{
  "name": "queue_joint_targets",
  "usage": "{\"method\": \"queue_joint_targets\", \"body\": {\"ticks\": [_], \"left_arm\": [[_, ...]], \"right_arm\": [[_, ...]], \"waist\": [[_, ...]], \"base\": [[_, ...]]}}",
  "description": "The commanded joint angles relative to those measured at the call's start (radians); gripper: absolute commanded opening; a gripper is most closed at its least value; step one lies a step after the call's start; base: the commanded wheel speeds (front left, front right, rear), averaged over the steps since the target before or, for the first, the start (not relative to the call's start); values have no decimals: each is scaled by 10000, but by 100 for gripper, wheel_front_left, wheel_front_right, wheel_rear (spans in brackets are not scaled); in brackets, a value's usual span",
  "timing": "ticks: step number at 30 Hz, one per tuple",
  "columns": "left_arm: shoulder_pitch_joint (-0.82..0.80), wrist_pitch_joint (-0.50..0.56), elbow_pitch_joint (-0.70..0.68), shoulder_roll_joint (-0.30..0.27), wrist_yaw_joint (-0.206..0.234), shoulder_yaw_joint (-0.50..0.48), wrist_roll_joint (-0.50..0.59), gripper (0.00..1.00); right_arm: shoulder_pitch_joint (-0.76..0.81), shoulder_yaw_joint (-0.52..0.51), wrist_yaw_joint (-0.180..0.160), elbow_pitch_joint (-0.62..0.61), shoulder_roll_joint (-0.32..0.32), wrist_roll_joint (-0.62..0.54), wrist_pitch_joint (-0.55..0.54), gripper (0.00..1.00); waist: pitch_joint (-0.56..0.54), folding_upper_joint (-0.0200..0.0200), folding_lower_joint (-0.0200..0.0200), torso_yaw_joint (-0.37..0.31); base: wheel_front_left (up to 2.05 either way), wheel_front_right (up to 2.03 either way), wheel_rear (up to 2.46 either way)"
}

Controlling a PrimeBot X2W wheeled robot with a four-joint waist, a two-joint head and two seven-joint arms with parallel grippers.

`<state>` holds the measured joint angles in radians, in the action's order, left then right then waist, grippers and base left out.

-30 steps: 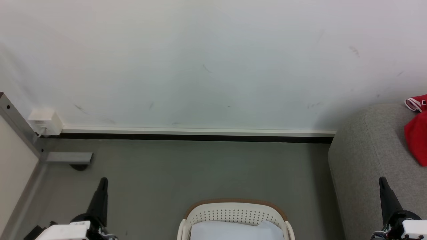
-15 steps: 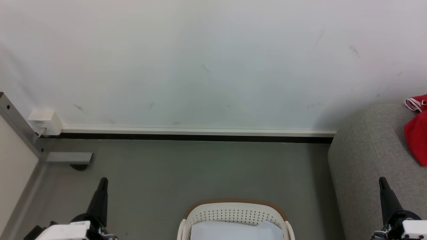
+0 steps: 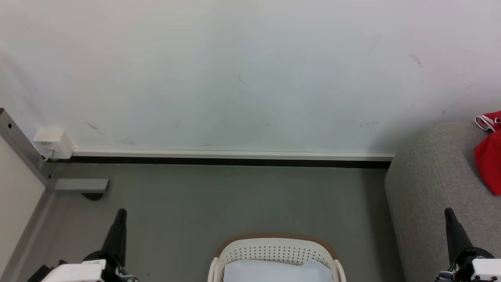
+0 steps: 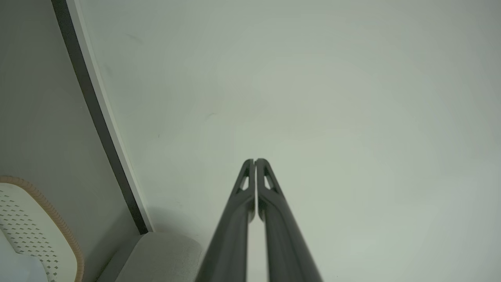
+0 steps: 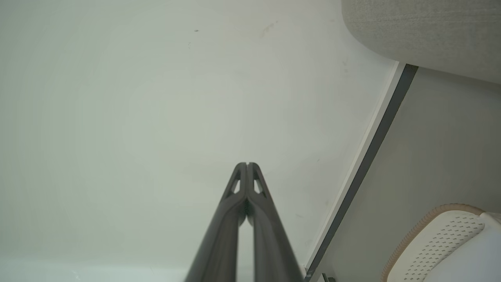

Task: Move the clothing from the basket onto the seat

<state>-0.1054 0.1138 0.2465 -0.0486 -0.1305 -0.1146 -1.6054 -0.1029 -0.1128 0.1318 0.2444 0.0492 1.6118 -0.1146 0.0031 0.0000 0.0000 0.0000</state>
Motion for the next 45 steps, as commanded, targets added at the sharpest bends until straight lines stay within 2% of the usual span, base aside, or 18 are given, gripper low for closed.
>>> {"method": "queue_joint_targets", "body": {"ticks": [1,45], "left_arm": [[-76,39,-28,-21,-23,-24,-136,0],[-75,38,-29,-21,-23,-21,-138,0]], "right_arm": [[-135,-29,-21,25,19,18,-30,0],[-135,-25,-21,25,19,19,-26,0]], "waist": [[0,0,0,0],[0,0,0,0]], "base": [[0,0,0],[0,0,0]]}}
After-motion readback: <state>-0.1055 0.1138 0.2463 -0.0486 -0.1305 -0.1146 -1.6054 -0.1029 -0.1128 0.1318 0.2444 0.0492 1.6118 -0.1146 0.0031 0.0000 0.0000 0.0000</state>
